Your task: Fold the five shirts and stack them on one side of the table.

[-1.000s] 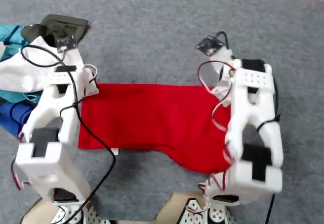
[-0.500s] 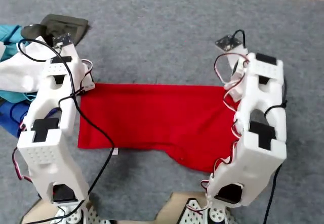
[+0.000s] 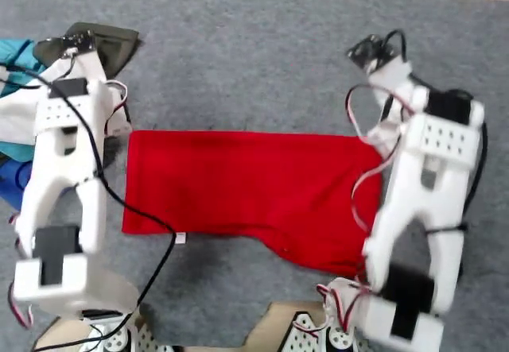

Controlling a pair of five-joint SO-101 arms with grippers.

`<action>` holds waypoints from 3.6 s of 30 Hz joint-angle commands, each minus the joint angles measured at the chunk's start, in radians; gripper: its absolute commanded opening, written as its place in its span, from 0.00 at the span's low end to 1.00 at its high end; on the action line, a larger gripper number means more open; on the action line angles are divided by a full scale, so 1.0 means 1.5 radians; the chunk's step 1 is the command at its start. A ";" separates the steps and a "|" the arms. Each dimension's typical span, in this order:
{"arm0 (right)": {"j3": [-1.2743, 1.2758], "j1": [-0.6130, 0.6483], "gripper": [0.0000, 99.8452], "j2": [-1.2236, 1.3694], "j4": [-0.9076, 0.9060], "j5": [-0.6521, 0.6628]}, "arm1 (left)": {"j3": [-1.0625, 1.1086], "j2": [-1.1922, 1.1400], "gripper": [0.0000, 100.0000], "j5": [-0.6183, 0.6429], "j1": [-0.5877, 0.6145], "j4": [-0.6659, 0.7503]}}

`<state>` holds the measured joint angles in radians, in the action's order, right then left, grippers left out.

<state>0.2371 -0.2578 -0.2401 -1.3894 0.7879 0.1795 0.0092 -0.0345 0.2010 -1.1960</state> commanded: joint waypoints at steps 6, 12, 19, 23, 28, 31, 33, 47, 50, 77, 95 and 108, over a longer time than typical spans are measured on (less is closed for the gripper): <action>0.326 0.055 0.01 -0.290 -0.007 0.169 | 0.369 0.218 0.02 -0.047 0.037 0.223; 0.487 0.217 0.16 -0.330 -0.007 0.170 | 0.530 0.233 0.02 0.002 0.043 0.437; 0.598 0.306 0.17 -0.293 0.041 0.159 | 0.521 0.231 0.02 0.013 0.076 0.430; 0.638 0.307 0.18 -0.264 0.071 0.160 | 0.524 0.233 0.02 0.013 0.073 0.430; 0.668 0.307 0.18 -0.212 0.154 0.159 | 0.525 0.233 0.02 0.013 0.071 0.430; 0.668 0.306 0.18 -0.153 0.197 0.157 | 0.525 0.233 0.02 0.012 0.071 0.430; 0.647 0.305 0.17 -0.114 0.197 0.157 | 0.525 0.232 0.02 0.011 0.071 0.430; 0.589 0.303 0.00 -0.054 0.203 0.107 | 0.526 0.232 0.02 0.010 0.071 0.430; 0.517 0.303 0.00 -0.054 0.137 0.103 | 0.526 0.231 0.02 0.010 0.071 0.430; -0.324 0.302 0.22 0.410 -0.177 0.240 | 0.526 0.231 0.02 0.010 0.071 0.430; -0.017 0.229 0.02 0.062 -0.218 0.205 | 0.526 0.231 0.02 0.010 0.063 0.430; 0.238 0.277 0.06 0.131 0.136 0.133 | 0.526 0.231 0.02 0.010 0.063 0.430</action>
<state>0.6697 0.1442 -0.1189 -1.2497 1.0288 0.9774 0.3207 -0.0192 0.3038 -0.5593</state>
